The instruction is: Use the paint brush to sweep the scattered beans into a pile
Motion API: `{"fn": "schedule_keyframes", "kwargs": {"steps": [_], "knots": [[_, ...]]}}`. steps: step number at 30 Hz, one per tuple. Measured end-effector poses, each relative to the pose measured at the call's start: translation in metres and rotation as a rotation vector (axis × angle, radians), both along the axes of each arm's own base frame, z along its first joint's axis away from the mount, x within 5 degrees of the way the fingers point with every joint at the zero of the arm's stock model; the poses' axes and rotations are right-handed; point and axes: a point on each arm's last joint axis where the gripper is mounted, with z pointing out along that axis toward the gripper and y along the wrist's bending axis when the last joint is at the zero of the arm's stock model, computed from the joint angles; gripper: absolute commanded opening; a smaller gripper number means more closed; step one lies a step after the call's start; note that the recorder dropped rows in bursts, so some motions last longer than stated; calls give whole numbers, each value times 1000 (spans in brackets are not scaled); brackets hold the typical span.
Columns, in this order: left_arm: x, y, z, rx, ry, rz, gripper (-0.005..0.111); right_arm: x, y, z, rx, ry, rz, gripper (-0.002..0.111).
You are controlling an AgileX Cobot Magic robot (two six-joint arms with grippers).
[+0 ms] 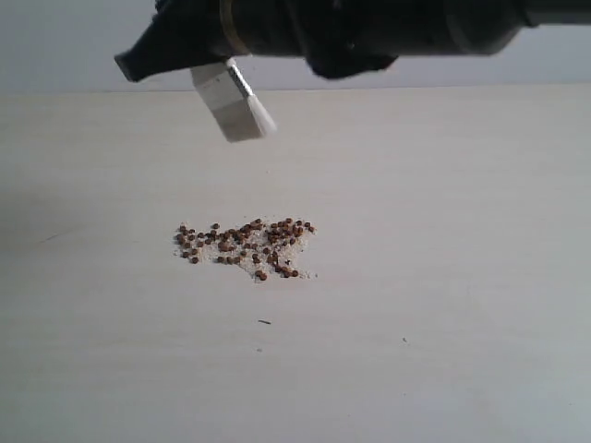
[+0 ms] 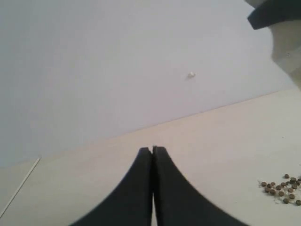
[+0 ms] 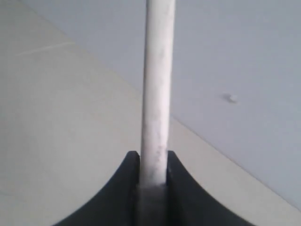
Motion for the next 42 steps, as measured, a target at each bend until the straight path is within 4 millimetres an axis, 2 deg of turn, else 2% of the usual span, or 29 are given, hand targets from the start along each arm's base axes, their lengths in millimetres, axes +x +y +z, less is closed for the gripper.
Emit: {"fn": "schedule_keyframes", "kwargs": {"steps": [4,7,11,17,23,28,37,42], "knots": [[0,0,0,0,0,0,0,-39,4,-19,-34,-45,-230,0],[0,0,0,0,0,0,0,-59,16,-27,87,-1,-322,0],[0,0,0,0,0,0,0,-71,34,-46,182,9,-422,0],[0,0,0,0,0,0,0,-87,66,-75,169,-81,-499,0],[0,0,0,0,0,0,0,-84,100,-86,218,-108,-504,0],[0,0,0,0,0,0,0,-75,122,-105,239,-115,-511,0],[0,0,0,0,0,0,0,-68,141,-143,221,-114,-512,0],[0,0,0,0,0,0,0,-62,141,-164,193,-115,-525,0]]}}
